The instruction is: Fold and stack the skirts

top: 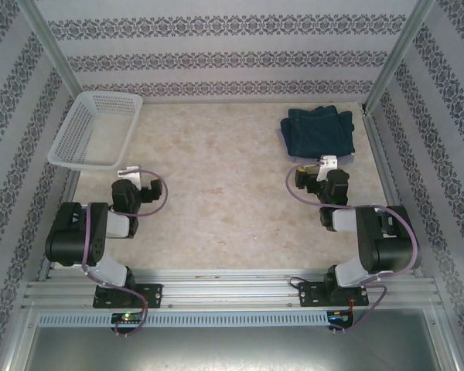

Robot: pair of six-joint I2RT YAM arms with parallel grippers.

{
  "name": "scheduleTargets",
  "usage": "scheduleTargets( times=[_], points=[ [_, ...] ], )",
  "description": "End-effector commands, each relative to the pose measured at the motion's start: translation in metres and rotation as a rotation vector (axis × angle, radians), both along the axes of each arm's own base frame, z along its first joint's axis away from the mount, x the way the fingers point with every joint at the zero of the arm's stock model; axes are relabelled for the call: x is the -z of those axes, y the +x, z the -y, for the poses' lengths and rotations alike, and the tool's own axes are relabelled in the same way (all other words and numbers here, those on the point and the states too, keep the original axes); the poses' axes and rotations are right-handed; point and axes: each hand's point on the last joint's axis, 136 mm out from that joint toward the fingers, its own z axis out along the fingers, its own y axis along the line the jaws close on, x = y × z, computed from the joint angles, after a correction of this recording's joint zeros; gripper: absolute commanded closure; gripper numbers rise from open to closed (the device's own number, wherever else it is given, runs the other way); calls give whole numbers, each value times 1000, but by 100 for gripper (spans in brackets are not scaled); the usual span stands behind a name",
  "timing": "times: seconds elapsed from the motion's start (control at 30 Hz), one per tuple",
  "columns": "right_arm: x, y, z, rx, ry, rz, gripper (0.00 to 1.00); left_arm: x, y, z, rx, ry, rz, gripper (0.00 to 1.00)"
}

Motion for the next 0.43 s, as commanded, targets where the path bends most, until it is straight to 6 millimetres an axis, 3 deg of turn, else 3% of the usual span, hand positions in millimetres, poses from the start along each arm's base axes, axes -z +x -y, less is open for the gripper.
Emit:
scheduleTargets(
  times=[0.0, 0.4],
  points=[
    [-16, 6, 7, 37, -24, 65, 2, -33, 18, -11, -96, 73, 121, 0],
    [-16, 6, 6, 33, -24, 61, 2, -31, 19, -9, -94, 74, 95, 0]
  ],
)
